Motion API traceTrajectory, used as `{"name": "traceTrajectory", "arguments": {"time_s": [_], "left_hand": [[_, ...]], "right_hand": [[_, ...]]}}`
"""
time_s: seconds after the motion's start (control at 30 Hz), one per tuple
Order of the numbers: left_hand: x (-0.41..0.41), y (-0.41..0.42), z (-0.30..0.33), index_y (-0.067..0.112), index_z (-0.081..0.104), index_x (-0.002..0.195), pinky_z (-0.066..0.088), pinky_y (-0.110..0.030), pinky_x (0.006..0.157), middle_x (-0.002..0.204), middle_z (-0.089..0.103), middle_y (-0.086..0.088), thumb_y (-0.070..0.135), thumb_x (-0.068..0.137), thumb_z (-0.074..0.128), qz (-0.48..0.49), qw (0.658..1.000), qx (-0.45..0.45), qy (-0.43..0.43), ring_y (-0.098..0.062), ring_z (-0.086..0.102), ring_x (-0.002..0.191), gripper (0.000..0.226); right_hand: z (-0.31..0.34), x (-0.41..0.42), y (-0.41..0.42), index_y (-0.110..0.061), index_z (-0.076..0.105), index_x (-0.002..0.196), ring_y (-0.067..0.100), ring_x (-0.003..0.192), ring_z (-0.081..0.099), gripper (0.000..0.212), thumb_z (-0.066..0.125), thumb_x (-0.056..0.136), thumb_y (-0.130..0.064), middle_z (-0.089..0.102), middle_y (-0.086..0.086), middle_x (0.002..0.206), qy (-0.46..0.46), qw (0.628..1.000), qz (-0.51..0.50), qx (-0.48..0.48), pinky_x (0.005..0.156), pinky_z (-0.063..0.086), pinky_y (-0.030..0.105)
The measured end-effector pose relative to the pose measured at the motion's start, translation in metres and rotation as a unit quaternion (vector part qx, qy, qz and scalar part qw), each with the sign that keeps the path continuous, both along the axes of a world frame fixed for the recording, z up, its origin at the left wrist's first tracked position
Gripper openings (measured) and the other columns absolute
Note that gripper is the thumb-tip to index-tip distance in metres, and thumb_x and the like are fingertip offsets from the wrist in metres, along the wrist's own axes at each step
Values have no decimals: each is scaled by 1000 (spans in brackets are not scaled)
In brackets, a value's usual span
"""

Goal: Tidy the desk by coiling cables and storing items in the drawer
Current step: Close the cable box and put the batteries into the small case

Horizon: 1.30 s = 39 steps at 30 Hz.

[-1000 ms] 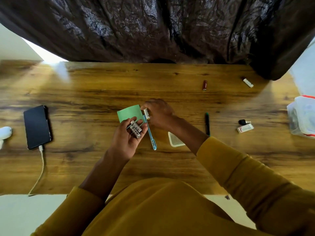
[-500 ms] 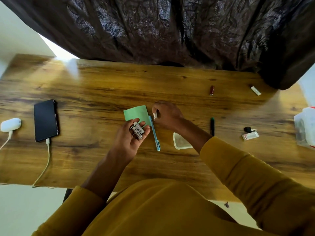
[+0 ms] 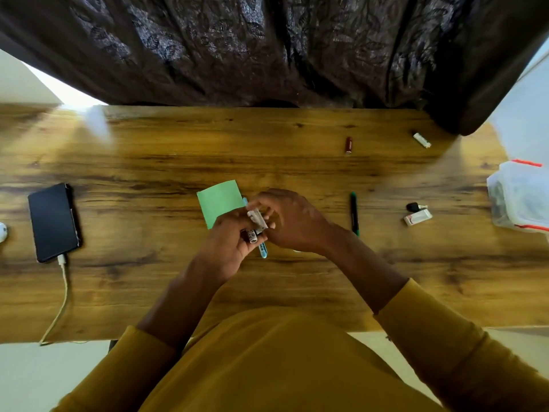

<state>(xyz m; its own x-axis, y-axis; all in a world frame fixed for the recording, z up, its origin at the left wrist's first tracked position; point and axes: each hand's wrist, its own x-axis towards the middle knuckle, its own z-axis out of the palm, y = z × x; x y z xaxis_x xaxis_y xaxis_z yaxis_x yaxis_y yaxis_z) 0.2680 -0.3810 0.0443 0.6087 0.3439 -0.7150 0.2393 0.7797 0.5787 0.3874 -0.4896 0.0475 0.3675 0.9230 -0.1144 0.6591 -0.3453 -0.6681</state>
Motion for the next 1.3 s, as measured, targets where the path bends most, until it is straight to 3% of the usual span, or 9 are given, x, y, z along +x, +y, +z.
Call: {"name": "traceTrajectory", "arguments": {"time_s": [0.07, 0.17, 0.33, 0.43, 0.6, 0.8, 0.93, 1.13, 1.3], "left_hand": [[1, -7, 2, -7, 61, 122, 61, -37, 87, 114, 71, -24, -25, 88, 44, -48, 998, 44, -13, -29, 73, 105, 42], [5, -13, 0, -12, 59, 128, 59, -37, 92, 124, 67, -29, -33, 79, 52, -149, 980, 132, -26, -32, 66, 120, 54], [13, -27, -4, 5, 69, 119, 54, -52, 100, 118, 71, -22, -16, 63, 76, -230, 948, 218, -2, -35, 66, 118, 60], [17, -35, -6, 9, 70, 116, 52, -55, 105, 116, 73, -20, -23, 72, 75, -232, 947, 222, -3, -38, 65, 121, 55], [18, -43, -9, 9, 71, 118, 55, -47, 105, 120, 74, -17, -24, 73, 73, -205, 968, 145, -13, -31, 69, 121, 56], [16, -41, -12, 10, 64, 119, 58, -36, 94, 125, 71, -20, -25, 77, 69, -132, 985, 107, -14, -31, 73, 114, 55], [18, -36, -12, 1, 58, 134, 59, -41, 95, 126, 69, -22, -28, 78, 66, -95, 987, 129, -8, -35, 71, 115, 64], [14, -31, -16, 2, 62, 127, 62, -40, 91, 113, 68, -18, -32, 78, 61, -71, 989, 128, 3, -39, 68, 119, 60], [11, -33, -19, -3, 60, 131, 60, -46, 97, 122, 66, -25, -29, 76, 67, -82, 988, 134, 9, -38, 69, 117, 61]], "right_hand": [[0, 1, -10, -18, 65, 132, 10, 107, 60, 55, 83, 81, -12, 65, 0, 125, -4, 1000, -9, 8, 88, 52, 27], [0, 3, -24, -15, 65, 133, 14, 107, 60, 59, 85, 78, -11, 63, 4, 124, -7, 1000, -27, 4, 88, 51, 28], [1, 13, -47, -16, 64, 138, 6, 102, 55, 62, 85, 80, -14, 61, 2, 126, 5, 999, -52, -14, 79, 38, 4], [1, 17, -55, -17, 65, 135, 1, 94, 55, 61, 87, 78, -16, 63, -1, 123, 12, 998, -56, -22, 76, 38, 5], [2, 24, -69, -20, 68, 131, -9, 86, 58, 58, 87, 76, -15, 64, -7, 121, 47, 995, -80, -29, 67, 43, 6], [-8, 33, -75, -20, 66, 130, 7, 88, 61, 55, 81, 78, -7, 60, 0, 121, 27, 990, -118, -69, 70, 50, 18], [-20, 28, -68, -28, 65, 122, 11, 89, 57, 55, 82, 74, -6, 55, -3, 107, 15, 989, -112, -91, 71, 48, 26], [-12, 20, -62, -25, 61, 120, 18, 95, 59, 53, 75, 75, -1, 54, 0, 109, 23, 989, -115, -86, 74, 56, 33], [-7, 14, -74, -25, 60, 117, 16, 94, 58, 51, 77, 75, -2, 53, -3, 106, 34, 989, -96, -107, 75, 58, 39]]}}
